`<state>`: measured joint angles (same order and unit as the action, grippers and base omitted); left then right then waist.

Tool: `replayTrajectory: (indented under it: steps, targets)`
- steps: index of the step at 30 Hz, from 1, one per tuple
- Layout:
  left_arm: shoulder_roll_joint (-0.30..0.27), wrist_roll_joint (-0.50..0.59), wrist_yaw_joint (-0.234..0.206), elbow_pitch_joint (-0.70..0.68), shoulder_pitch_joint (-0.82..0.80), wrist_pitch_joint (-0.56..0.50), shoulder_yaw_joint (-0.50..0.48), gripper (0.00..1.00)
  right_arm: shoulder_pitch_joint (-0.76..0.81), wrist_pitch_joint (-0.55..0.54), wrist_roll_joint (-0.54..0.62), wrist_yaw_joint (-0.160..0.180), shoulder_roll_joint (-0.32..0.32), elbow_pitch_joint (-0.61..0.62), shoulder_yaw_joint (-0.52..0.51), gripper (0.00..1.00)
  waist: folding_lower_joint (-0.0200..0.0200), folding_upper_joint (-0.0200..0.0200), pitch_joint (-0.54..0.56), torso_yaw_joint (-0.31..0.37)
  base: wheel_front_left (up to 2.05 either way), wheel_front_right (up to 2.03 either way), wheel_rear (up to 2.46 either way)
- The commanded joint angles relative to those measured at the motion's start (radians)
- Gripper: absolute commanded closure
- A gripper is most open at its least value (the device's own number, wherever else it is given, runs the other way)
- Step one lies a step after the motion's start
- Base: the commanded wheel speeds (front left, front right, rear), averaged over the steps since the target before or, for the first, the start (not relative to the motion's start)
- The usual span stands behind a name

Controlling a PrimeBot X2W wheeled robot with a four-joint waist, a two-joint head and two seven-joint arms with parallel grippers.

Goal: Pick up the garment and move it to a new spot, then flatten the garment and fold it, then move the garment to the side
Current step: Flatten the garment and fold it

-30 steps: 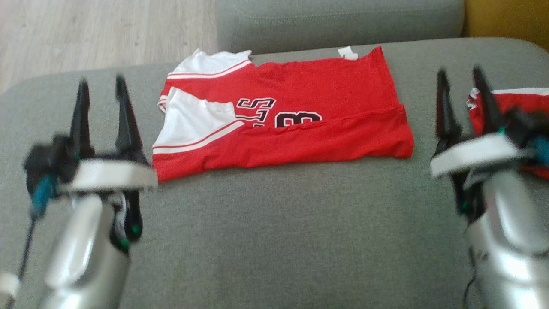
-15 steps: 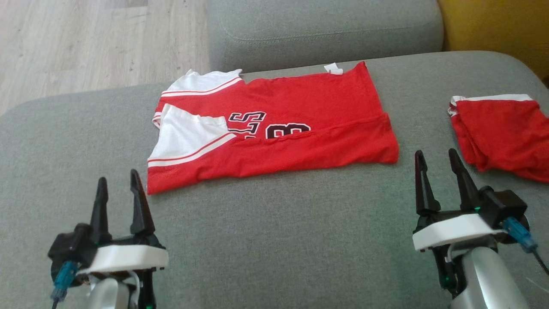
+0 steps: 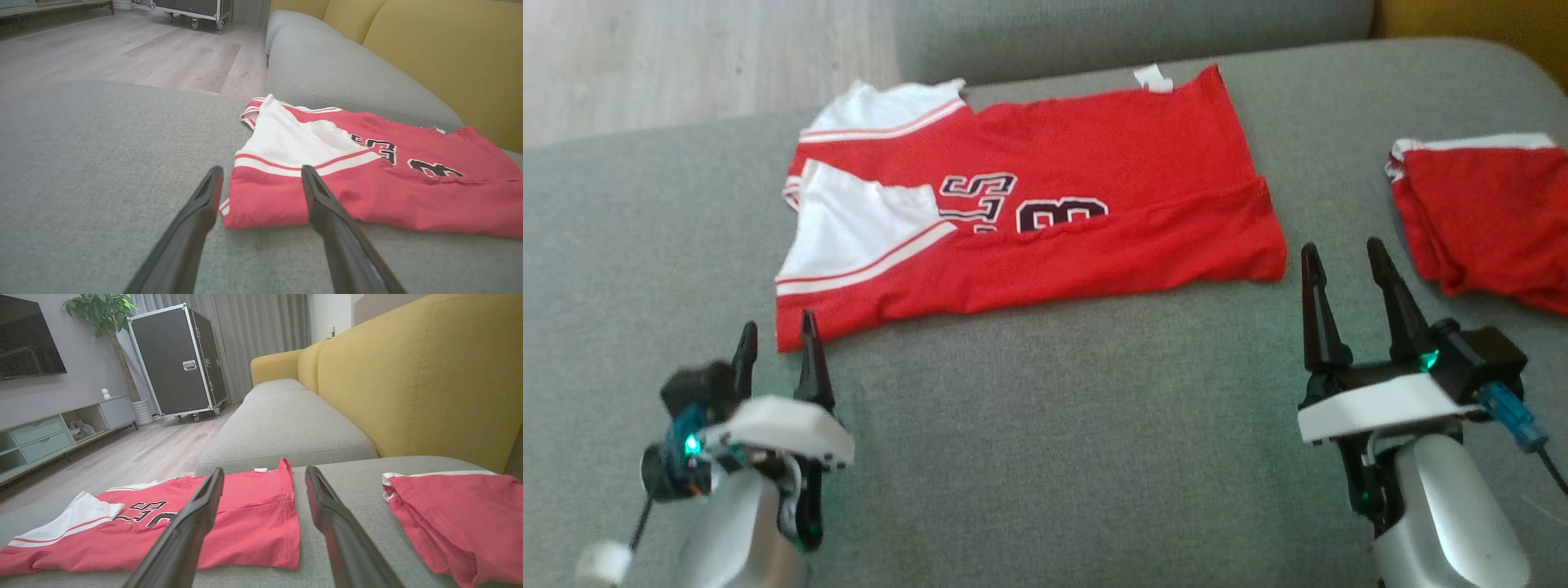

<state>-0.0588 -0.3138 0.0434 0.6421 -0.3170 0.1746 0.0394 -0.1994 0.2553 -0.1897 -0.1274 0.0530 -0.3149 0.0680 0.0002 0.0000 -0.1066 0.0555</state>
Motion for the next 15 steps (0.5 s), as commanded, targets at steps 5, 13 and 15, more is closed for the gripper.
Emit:
replayTrajectory:
  steps: [5, 13, 15]
  targets:
    - [-0.057, 0.004, -0.012, 0.15, -0.162, -0.078, -0.022, 0.0, -0.065, 0.006, 0.008, -0.003, -0.003, 0.048, 0.04, 0.0, -0.0002, 0.0, -0.074, 0.026, 0.0, 0.0, 0.0]
    - [-0.083, 0.003, -0.013, 0.315, -0.242, -0.131, -0.011, 0.0, -0.085, 0.006, -0.024, -0.003, -0.003, 0.053, 0.065, 0.0, -0.0002, 0.0, -0.109, 0.048, 0.0, 0.0, 0.0]
    - [-0.082, 0.004, 0.003, 0.347, -0.251, -0.156, 0.002, 0.0, -0.087, 0.006, -0.028, -0.003, -0.003, 0.056, 0.064, 0.0, -0.0002, 0.0, -0.113, 0.049, 0.0, 0.0, 0.0]
